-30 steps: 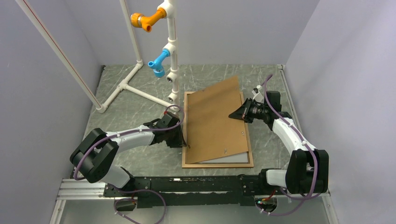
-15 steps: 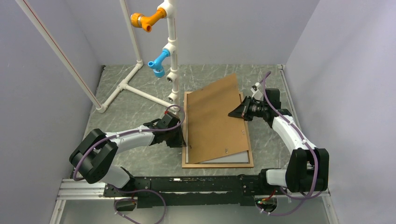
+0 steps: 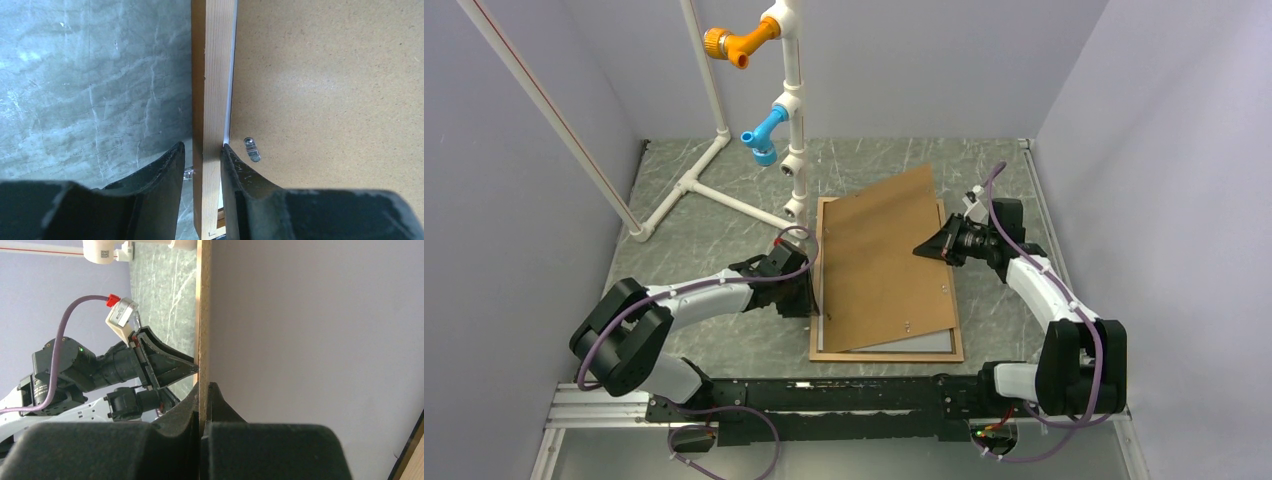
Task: Put the photo into the frame
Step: Place the photo frame item in the photo frame.
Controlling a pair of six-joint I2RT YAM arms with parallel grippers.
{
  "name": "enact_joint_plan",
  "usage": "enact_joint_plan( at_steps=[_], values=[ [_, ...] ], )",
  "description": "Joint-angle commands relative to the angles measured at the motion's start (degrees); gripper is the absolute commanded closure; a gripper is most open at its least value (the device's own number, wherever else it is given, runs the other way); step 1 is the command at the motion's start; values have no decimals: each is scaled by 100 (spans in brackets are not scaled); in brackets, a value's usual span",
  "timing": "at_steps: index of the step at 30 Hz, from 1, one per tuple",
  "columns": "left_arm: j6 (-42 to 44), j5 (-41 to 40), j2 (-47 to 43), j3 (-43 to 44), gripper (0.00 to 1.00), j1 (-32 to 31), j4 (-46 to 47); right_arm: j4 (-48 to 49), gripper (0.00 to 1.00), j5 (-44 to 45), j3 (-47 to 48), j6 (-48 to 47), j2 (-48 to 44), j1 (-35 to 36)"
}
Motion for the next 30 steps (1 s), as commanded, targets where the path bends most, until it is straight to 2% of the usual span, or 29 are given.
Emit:
enact_joint_plan(
  at_steps=[1,15,21,24,28,30],
  values=[
    [171,-156,-102,-72,62,-12,-171,370,100,-17,-245,-21,-206,59],
    [140,-46,-158,-75,58,-34,-59,909,100,185,-1090,413,-412,61],
    [110,-3,-173,-46,52,-42,-44,1053,100,241,-1302,491,-469,58],
    [94,28,-262,-38,46,-40,-78,1039,100,304,-1391,480,-527,55],
    [38,133,-472,-78,33,-38,-24,1038,100,378,-1500,448,-577,58],
    [-7,245,-537,-106,30,-33,87,1096,100,370,-1578,475,-580,53]
  ],
)
